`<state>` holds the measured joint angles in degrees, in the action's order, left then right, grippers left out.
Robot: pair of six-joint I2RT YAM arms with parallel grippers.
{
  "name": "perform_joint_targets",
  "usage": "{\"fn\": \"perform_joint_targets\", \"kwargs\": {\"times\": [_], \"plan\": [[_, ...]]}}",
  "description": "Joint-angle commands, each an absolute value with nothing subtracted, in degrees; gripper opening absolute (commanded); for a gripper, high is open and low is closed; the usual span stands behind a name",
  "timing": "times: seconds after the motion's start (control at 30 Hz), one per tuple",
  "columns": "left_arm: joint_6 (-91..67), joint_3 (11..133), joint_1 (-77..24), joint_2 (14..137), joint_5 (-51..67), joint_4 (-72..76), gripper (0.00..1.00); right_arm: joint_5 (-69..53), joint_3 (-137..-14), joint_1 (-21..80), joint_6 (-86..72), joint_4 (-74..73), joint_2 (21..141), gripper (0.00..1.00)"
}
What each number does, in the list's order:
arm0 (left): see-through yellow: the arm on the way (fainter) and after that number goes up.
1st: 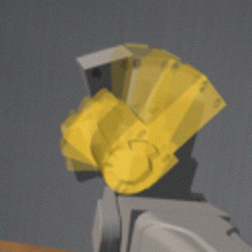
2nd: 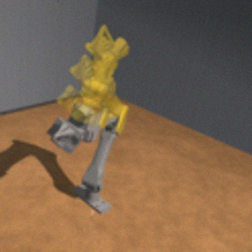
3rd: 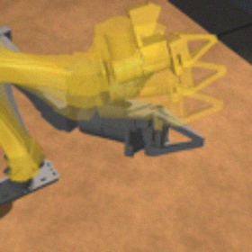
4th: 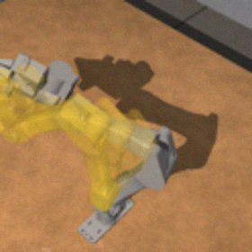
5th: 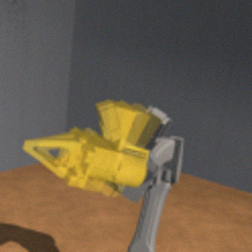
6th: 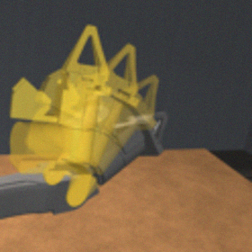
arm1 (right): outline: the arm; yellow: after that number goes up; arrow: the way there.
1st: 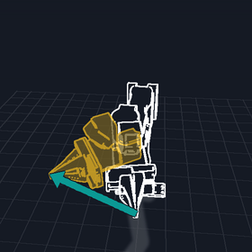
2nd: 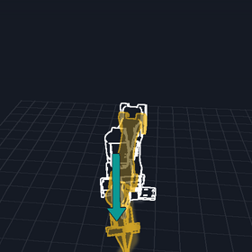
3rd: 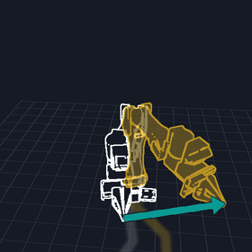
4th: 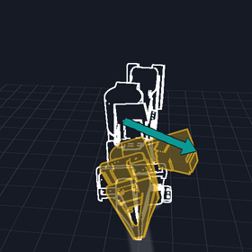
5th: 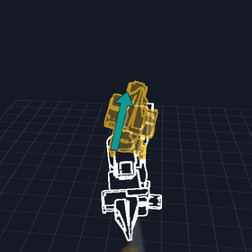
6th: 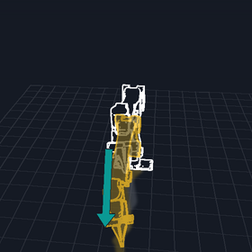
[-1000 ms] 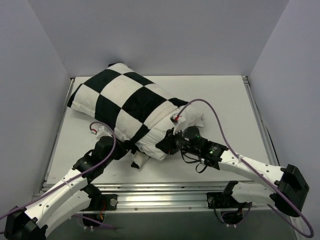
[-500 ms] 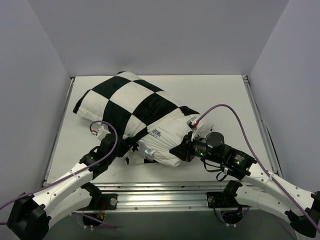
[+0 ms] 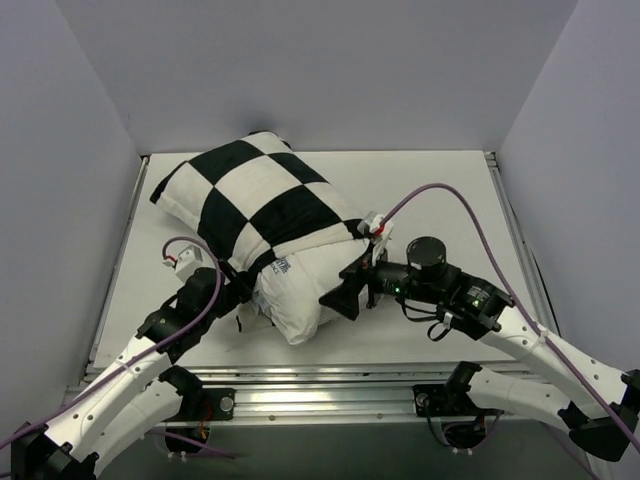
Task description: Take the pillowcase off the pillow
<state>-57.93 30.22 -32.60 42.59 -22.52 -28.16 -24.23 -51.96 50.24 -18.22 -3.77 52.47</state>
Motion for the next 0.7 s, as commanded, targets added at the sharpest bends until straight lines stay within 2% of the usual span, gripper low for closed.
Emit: {"fn": "perform_joint_targets", "kwargs": {"times": [0.0, 0.03, 0.17, 0.37, 0.43, 0.47, 0.5, 0.53, 0.67], "plan": [[-53.4, 35.5, -32.3, 41.6, -22.5, -29.8, 0.91, -11.3, -57.6, 46.9, -14.9, -9.1, 53.9, 0.85], [-52.9, 36.5, -32.3, 42.4, -22.8, -30.8, 0.92, -5.3, -58.7, 45.5, -15.3, -10.8, 54.7, 0.87], [-51.4, 38.1, -32.3, 44.7, -23.0, -30.2, 0.93, 1.6, -58.3, 35.6, -18.7, -11.0, 59.4, 0.99], [-46.9, 41.0, -31.8, 50.4, -22.0, -26.5, 0.93, -4.7, -52.1, 31.2, -18.4, -3.9, 67.9, 1.0], [-43.4, 42.0, -31.6, 53.7, -21.3, -23.7, 0.94, -10.8, -50.0, 31.3, -17.5, -1.1, 72.5, 0.95], [-42.5, 43.3, -31.6, 55.2, -20.0, -23.0, 0.94, -13.9, -48.9, 31.4, -17.3, -0.5, 73.7, 0.9], [-41.4, 44.2, -31.6, 56.7, -19.4, -22.1, 0.94, -20.4, -46.6, 31.6, -17.3, 2.8, 75.6, 0.74], [-39.9, 45.2, -31.6, 60.0, -18.6, -21.7, 0.94, -22.8, -45.4, 32.9, -18.1, 3.9, 76.0, 0.67], [-37.6, 47.1, -31.5, 66.8, -14.3, -15.6, 0.93, -22.0, -41.3, 42.5, -22.4, 6.4, 72.9, 0.3]]}}
